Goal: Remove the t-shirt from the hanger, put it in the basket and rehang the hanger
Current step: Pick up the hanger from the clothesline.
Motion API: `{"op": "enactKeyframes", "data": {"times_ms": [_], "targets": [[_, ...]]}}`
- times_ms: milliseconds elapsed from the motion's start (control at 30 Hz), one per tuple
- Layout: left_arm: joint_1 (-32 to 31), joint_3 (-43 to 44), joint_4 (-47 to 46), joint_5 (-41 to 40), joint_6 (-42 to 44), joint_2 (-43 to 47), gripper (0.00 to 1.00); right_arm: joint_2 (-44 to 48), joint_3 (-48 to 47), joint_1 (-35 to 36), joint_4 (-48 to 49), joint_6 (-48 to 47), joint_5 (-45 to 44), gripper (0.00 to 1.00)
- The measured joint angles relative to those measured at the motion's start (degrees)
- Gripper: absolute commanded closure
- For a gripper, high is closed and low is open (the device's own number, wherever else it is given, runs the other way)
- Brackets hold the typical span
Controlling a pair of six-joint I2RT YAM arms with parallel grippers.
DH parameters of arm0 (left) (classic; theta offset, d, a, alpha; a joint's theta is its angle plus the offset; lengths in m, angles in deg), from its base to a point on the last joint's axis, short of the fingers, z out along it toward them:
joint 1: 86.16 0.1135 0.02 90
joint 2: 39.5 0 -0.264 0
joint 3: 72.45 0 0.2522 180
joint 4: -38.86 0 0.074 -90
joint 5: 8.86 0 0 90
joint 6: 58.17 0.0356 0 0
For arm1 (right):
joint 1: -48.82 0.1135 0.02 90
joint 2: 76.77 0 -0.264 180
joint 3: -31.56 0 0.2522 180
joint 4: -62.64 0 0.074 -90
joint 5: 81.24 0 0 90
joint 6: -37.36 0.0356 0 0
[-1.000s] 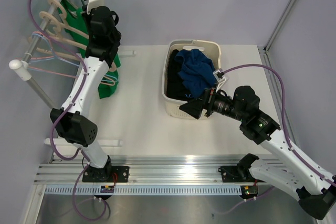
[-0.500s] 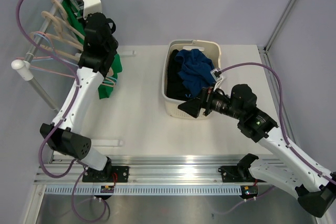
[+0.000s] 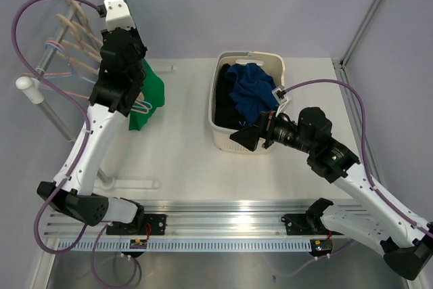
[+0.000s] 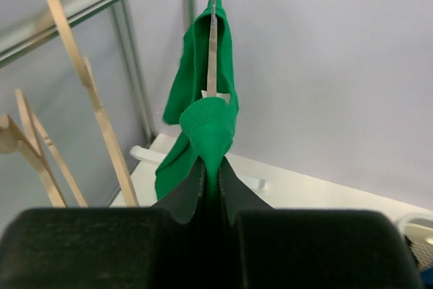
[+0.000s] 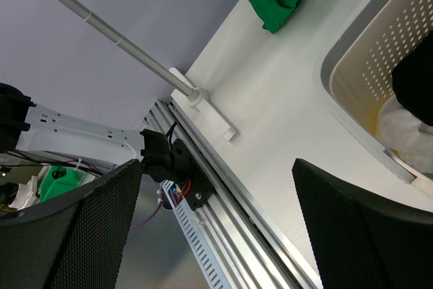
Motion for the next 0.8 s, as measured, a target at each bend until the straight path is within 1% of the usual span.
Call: {"op": "enactKeyframes", "data": {"times_ms": [267, 567, 700, 800], "targets": [[-0.11, -1.11, 2.8, 11.08, -2.8, 5.4, 1.0, 0.07, -0.2, 0.0, -0.46, -0.13, -0.87, 0.01], [-0.11, -4.55, 4.94, 23.47, -5.16, 11.72, 1.0, 0.52, -0.48, 0.0, -0.52, -0.81, -0.94, 0.01], [-0.11, -4.52, 7.04, 32.52, -5.64, 14.03, 1.0, 0.66, -2.21, 0.0, -1.36, -2.38, -0.98, 0.01], [-0.13, -4.52, 8.48, 39.45, -6.86, 16.2, 1.0, 1.11, -5.42, 0.02, -3.04, -5.03, -1.95, 0.01]]}}
